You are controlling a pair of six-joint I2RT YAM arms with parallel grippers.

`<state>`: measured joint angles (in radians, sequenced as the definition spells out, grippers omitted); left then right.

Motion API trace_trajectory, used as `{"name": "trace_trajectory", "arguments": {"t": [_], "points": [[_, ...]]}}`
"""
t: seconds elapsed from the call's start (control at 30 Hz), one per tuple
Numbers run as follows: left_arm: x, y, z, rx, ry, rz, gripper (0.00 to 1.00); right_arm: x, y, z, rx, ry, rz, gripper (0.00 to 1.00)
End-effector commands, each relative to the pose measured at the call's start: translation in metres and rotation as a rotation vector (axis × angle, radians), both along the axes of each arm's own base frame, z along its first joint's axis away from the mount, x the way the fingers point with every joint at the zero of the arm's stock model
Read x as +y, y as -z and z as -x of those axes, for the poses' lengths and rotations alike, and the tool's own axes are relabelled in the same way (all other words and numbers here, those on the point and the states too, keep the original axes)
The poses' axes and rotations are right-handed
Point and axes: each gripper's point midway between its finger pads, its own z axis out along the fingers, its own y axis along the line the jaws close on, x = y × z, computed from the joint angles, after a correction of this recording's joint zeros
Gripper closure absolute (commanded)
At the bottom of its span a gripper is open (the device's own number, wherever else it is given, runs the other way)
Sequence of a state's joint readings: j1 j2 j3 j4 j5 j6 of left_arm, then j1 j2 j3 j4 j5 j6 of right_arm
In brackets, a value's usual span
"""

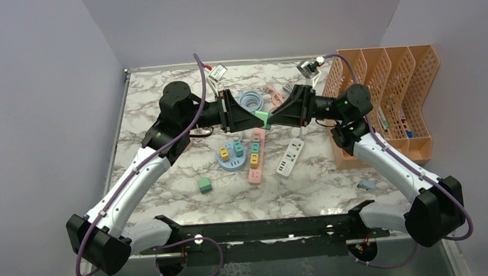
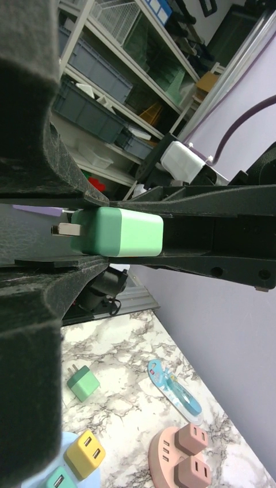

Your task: Insert the plug

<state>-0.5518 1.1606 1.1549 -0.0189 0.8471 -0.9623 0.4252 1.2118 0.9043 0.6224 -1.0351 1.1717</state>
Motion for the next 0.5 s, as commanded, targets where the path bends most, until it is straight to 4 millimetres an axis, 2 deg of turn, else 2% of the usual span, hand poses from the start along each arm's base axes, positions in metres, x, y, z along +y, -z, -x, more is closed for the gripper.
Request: {"name": "trace_trajectory", "arguments": {"t": [0.0, 0.13, 0.17, 0.27, 0.47], "points": [[0.001, -0.015, 0.009, -0.055, 0.030, 0.041, 1.00, 0.001, 0.008, -0.006, -0.021, 0.010, 0.033, 0.73], [0.004, -0.004, -0.002, -0.065, -0.033, -0.014, 1.00, 0.001, 0.023, -0.020, 0.016, 0.085, 0.092, 0.42], [0.005, 0.001, -0.005, -0.060, -0.056, -0.038, 1.00, 0.000, 0.028, -0.025, 0.030, 0.114, 0.112, 0.39], [0.013, 0.024, -0.011, -0.045, -0.113, -0.146, 1.00, -0.004, 0.049, -0.039, 0.095, 0.215, 0.185, 0.35], [0.036, 0.072, -0.015, -0.020, -0.198, -0.352, 1.00, -0.022, 0.101, -0.060, 0.242, 0.415, 0.349, 0.36]]}}
